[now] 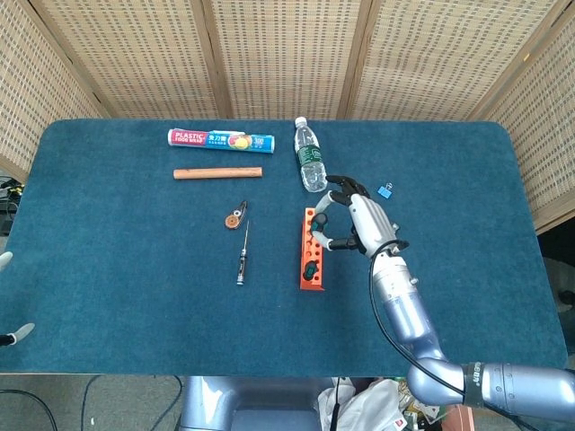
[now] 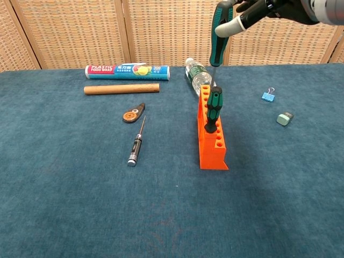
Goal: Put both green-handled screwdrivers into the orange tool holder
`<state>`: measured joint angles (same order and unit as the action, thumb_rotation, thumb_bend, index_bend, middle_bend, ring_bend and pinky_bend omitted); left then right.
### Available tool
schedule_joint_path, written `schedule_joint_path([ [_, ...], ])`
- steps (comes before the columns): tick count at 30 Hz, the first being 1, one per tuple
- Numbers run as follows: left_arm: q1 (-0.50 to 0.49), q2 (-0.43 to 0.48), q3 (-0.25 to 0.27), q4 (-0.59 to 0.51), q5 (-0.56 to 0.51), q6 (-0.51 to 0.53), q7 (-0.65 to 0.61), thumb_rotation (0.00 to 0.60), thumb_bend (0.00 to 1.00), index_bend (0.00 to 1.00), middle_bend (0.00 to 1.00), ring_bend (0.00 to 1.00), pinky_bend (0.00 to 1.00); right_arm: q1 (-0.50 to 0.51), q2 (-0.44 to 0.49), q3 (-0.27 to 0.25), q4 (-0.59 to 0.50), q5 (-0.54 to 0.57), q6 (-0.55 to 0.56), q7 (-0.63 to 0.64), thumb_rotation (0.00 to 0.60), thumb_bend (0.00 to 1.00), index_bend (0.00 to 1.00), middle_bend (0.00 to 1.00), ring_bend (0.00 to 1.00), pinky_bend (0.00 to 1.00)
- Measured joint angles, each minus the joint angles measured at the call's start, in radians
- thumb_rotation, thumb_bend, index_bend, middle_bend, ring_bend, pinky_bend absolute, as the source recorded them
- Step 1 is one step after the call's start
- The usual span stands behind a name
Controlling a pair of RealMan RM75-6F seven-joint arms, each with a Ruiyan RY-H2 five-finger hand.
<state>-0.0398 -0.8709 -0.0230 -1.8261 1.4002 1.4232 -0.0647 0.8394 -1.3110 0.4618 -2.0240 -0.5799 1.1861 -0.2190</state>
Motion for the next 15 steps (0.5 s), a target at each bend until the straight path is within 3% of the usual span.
schedule_joint_path([
  [15, -0.001, 0.003, 0.0, 0.0, -0.002, -0.003, -0.01, 0.6, 0.0, 0.0, 0.0, 0.0, 0.0, 0.028, -0.039, -0.028, 0.047, 0.013, -0.008, -0.033, 0.6, 0.43, 0.67, 0.11, 0.0, 0.03],
])
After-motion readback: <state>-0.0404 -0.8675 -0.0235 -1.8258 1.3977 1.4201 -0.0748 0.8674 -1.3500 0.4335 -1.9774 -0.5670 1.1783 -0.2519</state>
